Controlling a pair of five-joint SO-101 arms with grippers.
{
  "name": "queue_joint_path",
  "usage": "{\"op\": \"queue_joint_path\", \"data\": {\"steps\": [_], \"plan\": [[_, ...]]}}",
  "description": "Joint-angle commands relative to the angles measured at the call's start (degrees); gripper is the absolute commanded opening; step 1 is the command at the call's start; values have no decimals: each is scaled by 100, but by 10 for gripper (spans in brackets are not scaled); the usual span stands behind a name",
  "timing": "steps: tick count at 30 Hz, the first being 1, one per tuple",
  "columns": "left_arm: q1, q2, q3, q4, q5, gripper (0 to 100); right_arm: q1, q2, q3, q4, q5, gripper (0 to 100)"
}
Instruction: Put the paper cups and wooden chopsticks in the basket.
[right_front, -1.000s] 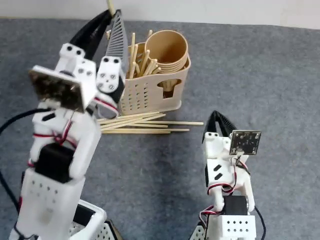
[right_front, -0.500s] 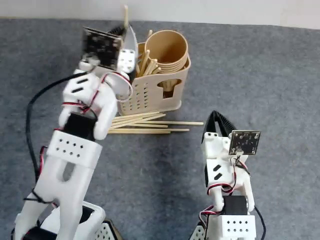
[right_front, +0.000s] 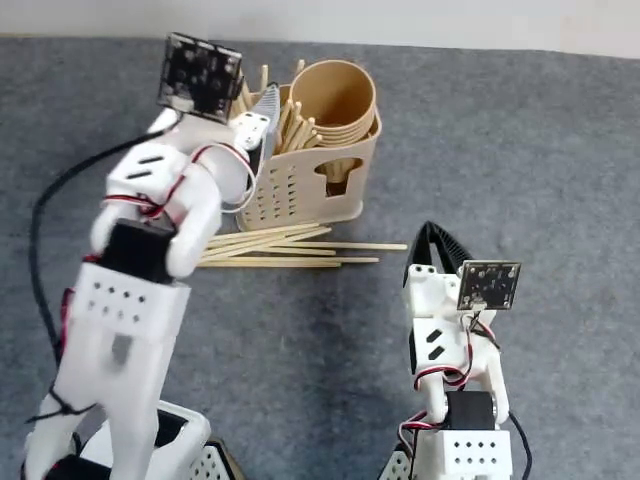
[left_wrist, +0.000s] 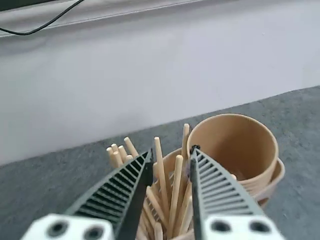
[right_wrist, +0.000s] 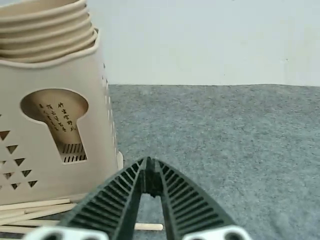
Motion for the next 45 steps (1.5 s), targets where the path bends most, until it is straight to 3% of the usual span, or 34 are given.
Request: {"op": "queue_joint_path", "data": {"steps": [1, 13, 21, 24, 28, 36, 45], "plan": [[-66, -66, -1138, 1178, 35, 130, -13, -66, 31, -163, 70, 6], [-75, -57, -1763, 3604, -290, 130, 31, -66, 4, -163, 70, 6], [-57, -4, -1648, 4404, -492, 130, 330, -66, 4, -163, 62, 6], [4, -48, -1200, 4387, -527, 130, 382, -66, 4, -163, 62, 6], [576, -48, -505, 4369, -1099, 130, 725, -66, 22, -365, 0, 6], [1033, 4, 787, 2989, -1679, 97, 1411, -66, 31, -954, -633, 6], [1314, 875, 1297, 2101, -1943, 104, 1402, -66, 48, -963, -589, 6]]}}
